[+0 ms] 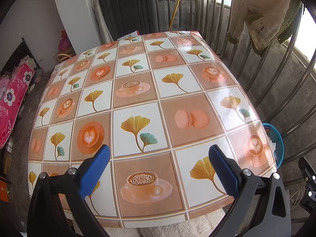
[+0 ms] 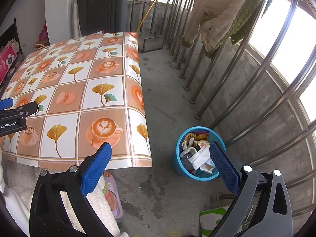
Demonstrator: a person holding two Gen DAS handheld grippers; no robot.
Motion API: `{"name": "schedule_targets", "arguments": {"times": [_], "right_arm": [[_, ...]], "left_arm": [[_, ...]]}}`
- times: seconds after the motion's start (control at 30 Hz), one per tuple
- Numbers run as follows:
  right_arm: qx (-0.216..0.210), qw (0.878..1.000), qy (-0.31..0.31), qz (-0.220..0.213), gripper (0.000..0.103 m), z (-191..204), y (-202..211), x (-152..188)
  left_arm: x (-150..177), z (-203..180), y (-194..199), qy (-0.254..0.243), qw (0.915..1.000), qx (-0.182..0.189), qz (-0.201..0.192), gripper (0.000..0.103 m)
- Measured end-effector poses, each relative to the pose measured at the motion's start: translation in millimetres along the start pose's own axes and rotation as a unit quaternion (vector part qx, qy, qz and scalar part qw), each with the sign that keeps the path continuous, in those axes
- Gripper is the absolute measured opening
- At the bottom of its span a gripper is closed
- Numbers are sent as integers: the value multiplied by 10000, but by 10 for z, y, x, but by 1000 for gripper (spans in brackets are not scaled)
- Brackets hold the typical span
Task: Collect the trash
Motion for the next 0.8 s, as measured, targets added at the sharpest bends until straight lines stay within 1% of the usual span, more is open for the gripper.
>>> {"name": "schedule_targets", "arguments": {"times": [0.8], "right_arm": [[17, 10000, 9, -5, 95, 13, 8, -7]], "left_arm": [[-1, -9, -2, -12, 10000, 0, -6, 98]]}}
Point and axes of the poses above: each gripper's, at about its wrist camera, not at the fingertips, and y roughly against the way its jaws point, z to its left, x to its underside, the point moved 8 cm from there along -y, roughly the way its jaws point, and after that the axes turned 1 degree about z, right-handed, at the moved point
